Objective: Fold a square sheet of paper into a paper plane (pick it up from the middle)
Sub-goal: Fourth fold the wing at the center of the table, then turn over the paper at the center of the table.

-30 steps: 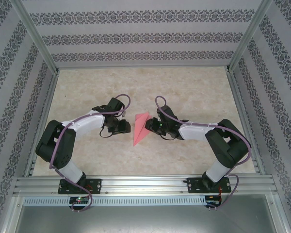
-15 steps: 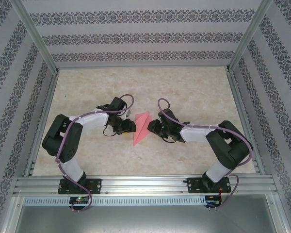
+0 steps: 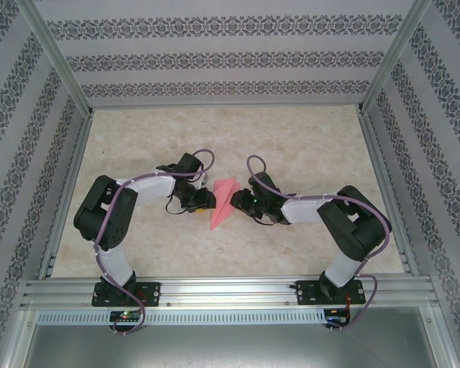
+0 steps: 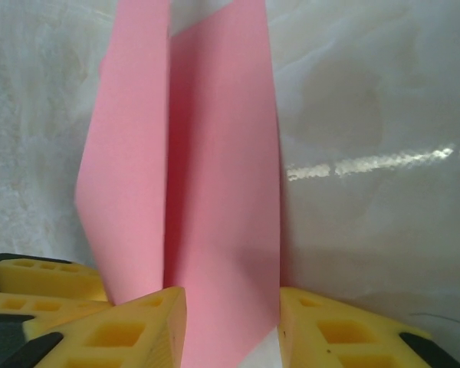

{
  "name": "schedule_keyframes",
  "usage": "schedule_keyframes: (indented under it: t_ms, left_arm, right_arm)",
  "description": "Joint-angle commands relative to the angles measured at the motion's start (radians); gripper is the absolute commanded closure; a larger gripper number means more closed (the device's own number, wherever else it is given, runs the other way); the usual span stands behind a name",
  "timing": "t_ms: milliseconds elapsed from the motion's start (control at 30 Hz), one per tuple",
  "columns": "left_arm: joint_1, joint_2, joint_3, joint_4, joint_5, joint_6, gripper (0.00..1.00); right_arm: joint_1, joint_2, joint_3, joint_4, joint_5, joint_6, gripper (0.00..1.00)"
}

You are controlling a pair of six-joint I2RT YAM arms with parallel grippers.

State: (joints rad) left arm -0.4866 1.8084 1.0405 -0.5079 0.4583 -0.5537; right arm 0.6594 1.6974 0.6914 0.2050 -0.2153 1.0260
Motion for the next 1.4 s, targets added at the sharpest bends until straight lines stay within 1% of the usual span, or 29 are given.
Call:
schedule_keyframes:
  t_ms: [0, 300, 667, 833, 967, 1133, 1233, 1367]
  left_arm:
    - [-0.003, 0.022, 0.021, 0.026, 0.002, 0.006, 0.61]
    - [-0.003, 0.045, 0.031, 0.004, -0.016, 0.018, 0.67]
    - [-0.004, 0.068, 0.041, -0.011, -0.018, 0.024, 0.68]
    - [-0.004, 0.066, 0.035, -0.011, -0.019, 0.023, 0.69]
    - [-0.003, 0.07, 0.039, -0.009, -0.016, 0.021, 0.7]
    - [-0.003, 0.068, 0.041, -0.009, -0.017, 0.017, 0.7]
    - [-0.003, 0.066, 0.042, -0.01, -0.019, 0.018, 0.71]
    - [-0.004, 0.065, 0.038, -0.011, -0.023, 0.017, 0.71]
  right_arm:
    - [0.003, 0.015, -0.004, 0.07, -0.024, 0.015, 0.64]
    - [0.001, 0.056, 0.013, 0.139, -0.053, 0.019, 0.62]
    - [0.01, 0.108, 0.069, 0.18, -0.099, -0.005, 0.6]
    - [0.014, 0.098, 0.048, 0.203, -0.09, -0.002, 0.59]
    - [0.022, 0.129, 0.083, 0.23, -0.142, -0.017, 0.6]
    - [0.024, 0.153, 0.127, 0.176, -0.128, -0.037, 0.62]
    - [0.024, 0.165, 0.13, 0.181, -0.127, -0.038, 0.62]
    - [0.026, 0.18, 0.134, 0.188, -0.134, -0.037, 0.67]
